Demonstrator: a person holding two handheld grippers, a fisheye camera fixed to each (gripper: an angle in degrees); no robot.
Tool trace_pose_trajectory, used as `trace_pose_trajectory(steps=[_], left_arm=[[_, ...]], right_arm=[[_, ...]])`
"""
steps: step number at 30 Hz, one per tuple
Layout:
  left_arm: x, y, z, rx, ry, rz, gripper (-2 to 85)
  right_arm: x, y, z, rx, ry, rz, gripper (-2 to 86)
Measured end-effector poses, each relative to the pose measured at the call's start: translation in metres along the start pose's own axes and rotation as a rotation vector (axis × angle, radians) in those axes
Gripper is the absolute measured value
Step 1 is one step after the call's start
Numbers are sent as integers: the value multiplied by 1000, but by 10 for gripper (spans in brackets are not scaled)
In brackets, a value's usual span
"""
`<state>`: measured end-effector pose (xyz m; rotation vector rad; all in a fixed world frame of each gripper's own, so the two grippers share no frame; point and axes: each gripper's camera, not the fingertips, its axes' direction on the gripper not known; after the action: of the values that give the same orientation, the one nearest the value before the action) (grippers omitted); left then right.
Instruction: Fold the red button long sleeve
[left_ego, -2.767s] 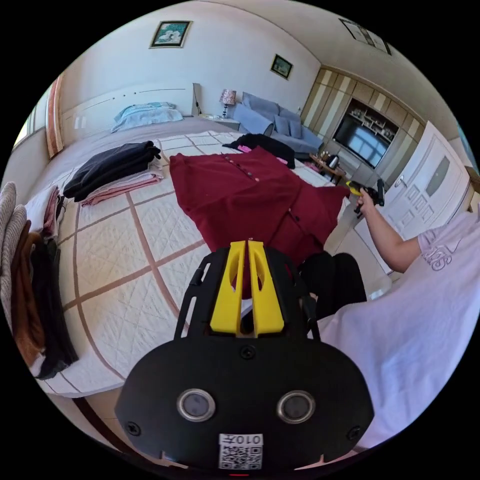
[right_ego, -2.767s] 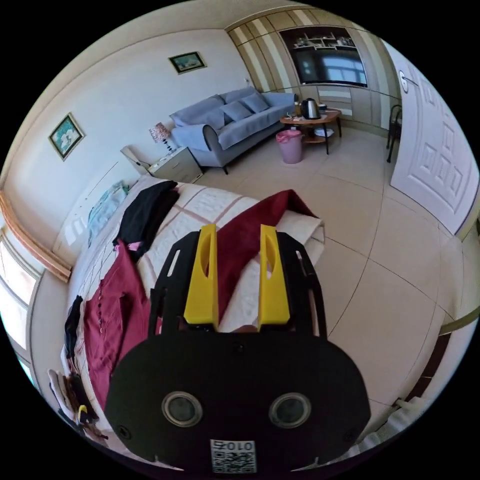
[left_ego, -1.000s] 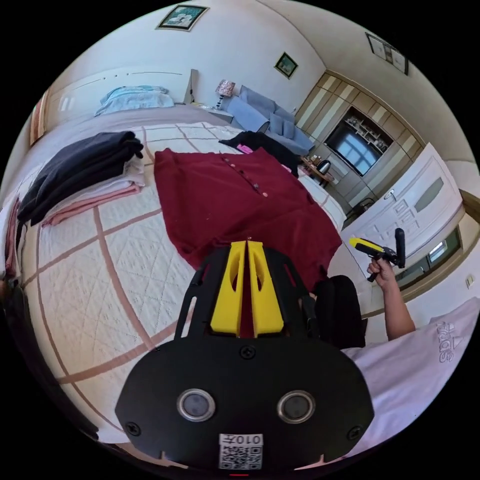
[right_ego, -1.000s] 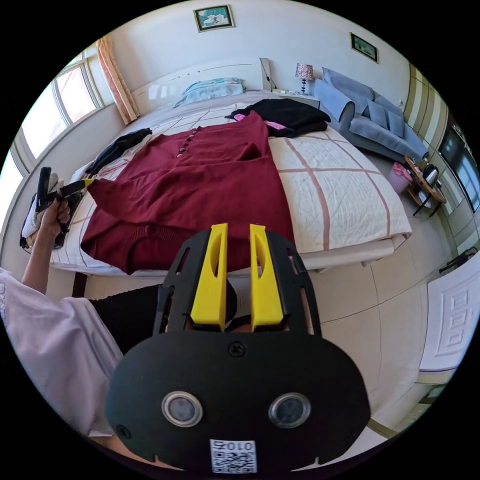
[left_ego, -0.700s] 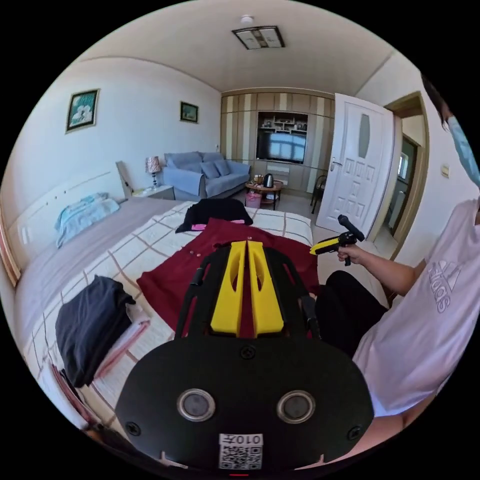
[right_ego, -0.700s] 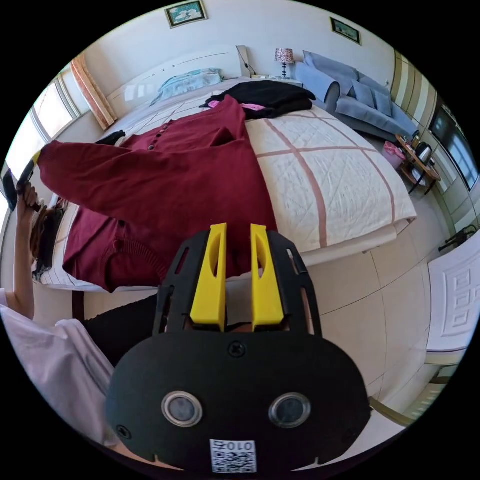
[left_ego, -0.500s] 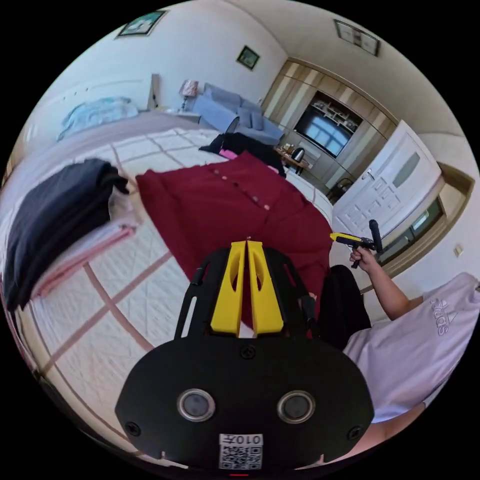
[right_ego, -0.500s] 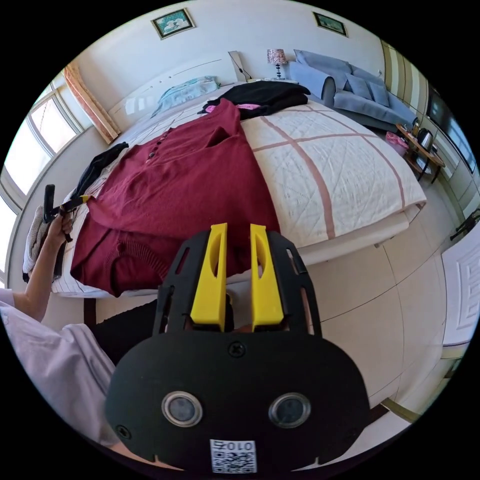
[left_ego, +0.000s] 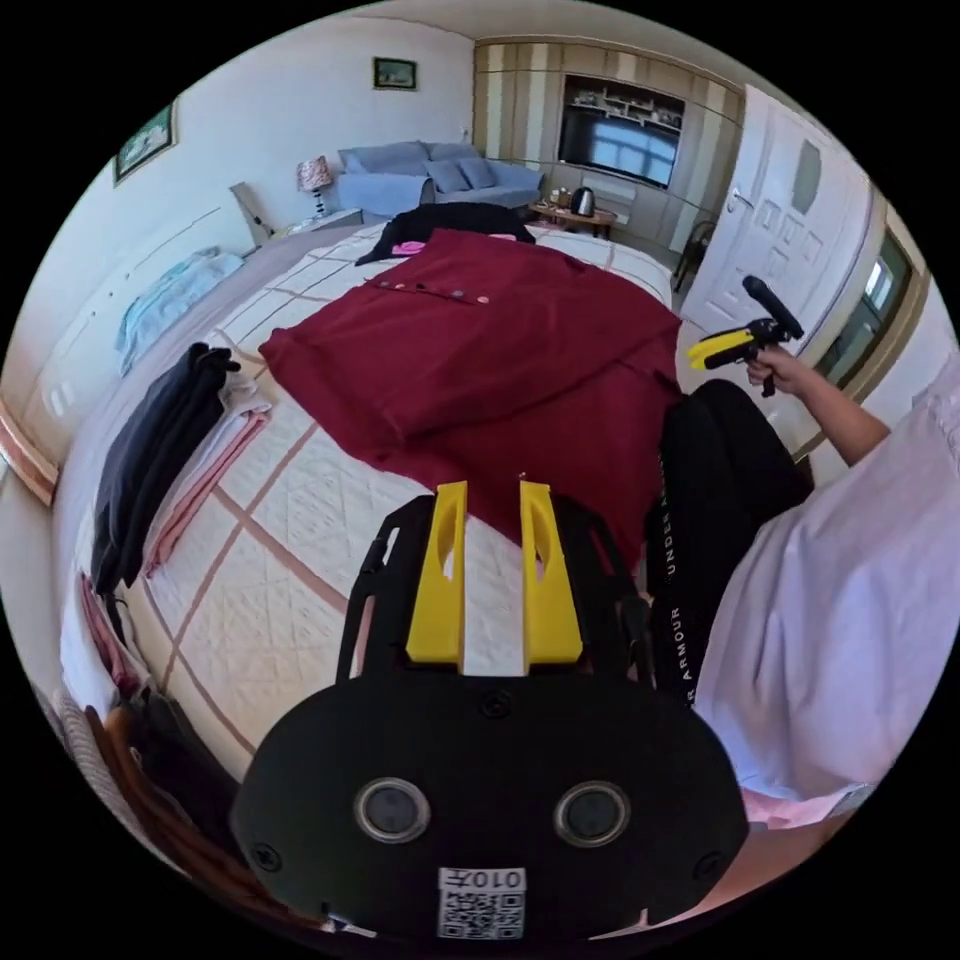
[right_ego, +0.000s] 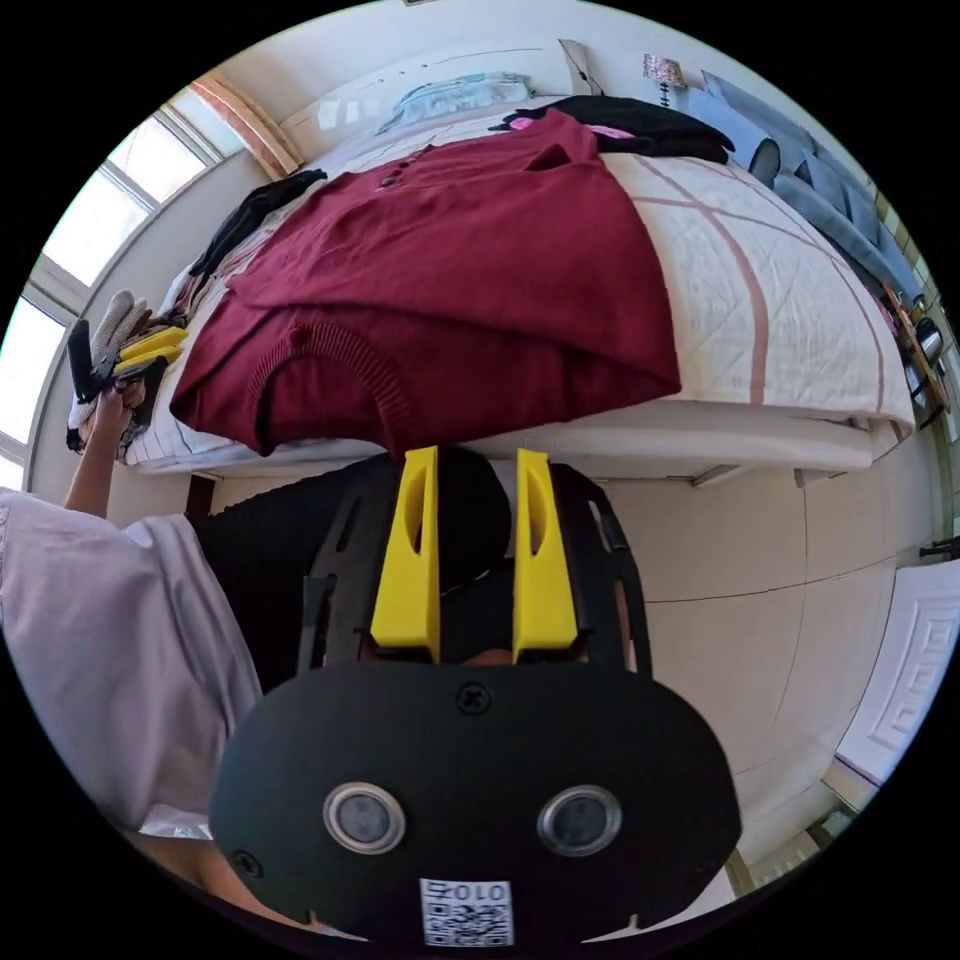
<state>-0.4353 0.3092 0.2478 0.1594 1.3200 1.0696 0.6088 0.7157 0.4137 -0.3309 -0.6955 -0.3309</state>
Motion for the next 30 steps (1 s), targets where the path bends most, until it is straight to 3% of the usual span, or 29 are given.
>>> trace_pose_trajectory(steps=[3, 8, 12, 25, 29, 30], left_arm=[[68, 5, 0, -58, -158, 184, 86], [129, 2, 16, -61, -139, 432, 101], [153, -6, 28, -84, -171, 568, 111], [169, -7, 76, -37, -380, 697, 40], [142, -15, 67, -21, -276, 673, 10], [127, -21, 61, -22, -180, 644, 5]], right_arm=[[-17, 10, -4, 92, 93, -44, 115], [-33, -5, 11, 16, 171, -149, 133], [-26, -13, 17, -10, 96, -108, 142], [-41, -12, 26, -9, 118, -132, 112], [-30, 2, 25, -8, 104, -111, 111], [-30, 5, 24, -4, 105, -114, 112]])
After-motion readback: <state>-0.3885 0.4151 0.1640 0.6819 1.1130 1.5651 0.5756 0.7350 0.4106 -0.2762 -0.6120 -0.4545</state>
